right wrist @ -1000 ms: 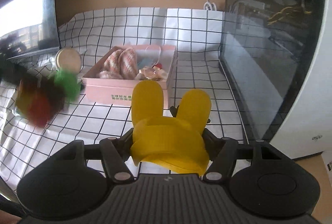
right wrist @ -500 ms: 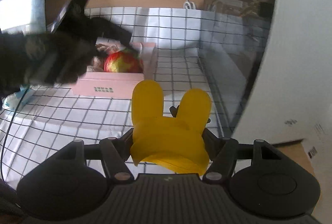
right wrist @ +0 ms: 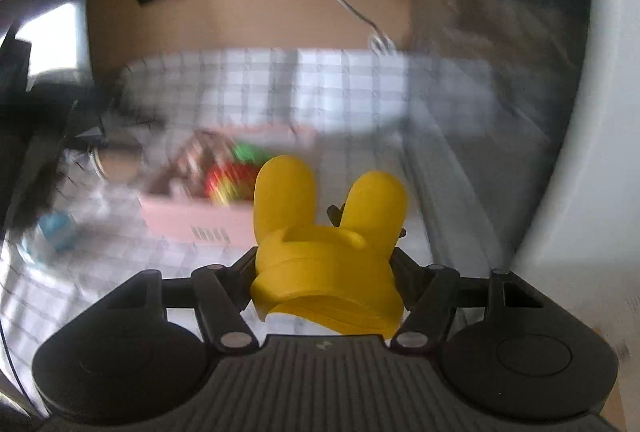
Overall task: Organize soft objects
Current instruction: 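Drop the cactus toy into the pink box with the left gripper while the right holds the funnel, then lower the yellow funnel into the pink box and open the right gripper, then grasp the round zippered pouch with the right gripper while the left grasps the wipes pack, then lift the blue wipes pack with the left gripper while the right carries the pouch, then lower the wipes pack into the pink box and open the left gripper, then lower the zippered pouch into the pink box and open the right gripper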
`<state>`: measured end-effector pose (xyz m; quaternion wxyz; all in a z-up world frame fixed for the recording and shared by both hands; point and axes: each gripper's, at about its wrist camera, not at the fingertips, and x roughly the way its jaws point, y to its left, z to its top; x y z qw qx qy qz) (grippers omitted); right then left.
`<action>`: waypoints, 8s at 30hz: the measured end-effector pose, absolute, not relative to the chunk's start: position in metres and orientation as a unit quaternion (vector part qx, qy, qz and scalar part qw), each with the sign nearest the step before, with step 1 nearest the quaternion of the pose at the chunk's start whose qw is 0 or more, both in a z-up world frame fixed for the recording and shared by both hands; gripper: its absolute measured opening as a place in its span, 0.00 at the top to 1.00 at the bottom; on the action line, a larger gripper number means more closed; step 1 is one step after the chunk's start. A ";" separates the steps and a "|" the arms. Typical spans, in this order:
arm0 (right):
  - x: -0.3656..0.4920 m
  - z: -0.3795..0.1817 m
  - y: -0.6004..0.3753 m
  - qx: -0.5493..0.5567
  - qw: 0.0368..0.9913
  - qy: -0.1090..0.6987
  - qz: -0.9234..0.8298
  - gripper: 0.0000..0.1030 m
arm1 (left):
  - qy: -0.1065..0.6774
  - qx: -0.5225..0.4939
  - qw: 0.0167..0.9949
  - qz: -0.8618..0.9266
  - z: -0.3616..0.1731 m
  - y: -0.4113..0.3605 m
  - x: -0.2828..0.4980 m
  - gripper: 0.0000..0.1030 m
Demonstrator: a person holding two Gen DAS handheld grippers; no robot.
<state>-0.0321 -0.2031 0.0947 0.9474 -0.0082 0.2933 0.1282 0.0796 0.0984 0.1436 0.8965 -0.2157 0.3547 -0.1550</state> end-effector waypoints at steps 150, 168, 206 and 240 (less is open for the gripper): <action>-0.050 0.022 -0.132 -0.056 0.905 0.381 0.183 0.61 | 0.492 -0.013 0.852 -0.178 0.084 0.107 -0.011 0.38; -0.061 0.021 -0.133 -0.088 0.914 0.355 0.175 0.58 | 0.514 0.020 0.826 -0.231 0.060 0.045 0.006 0.30; -0.097 0.057 -0.181 -0.018 0.939 0.324 0.115 0.59 | 0.360 -0.116 0.913 -0.154 0.128 0.083 0.151 0.52; 0.169 0.037 -0.058 -0.242 0.921 0.253 0.169 0.61 | 0.381 -0.220 0.885 -0.150 0.131 0.132 0.022 0.75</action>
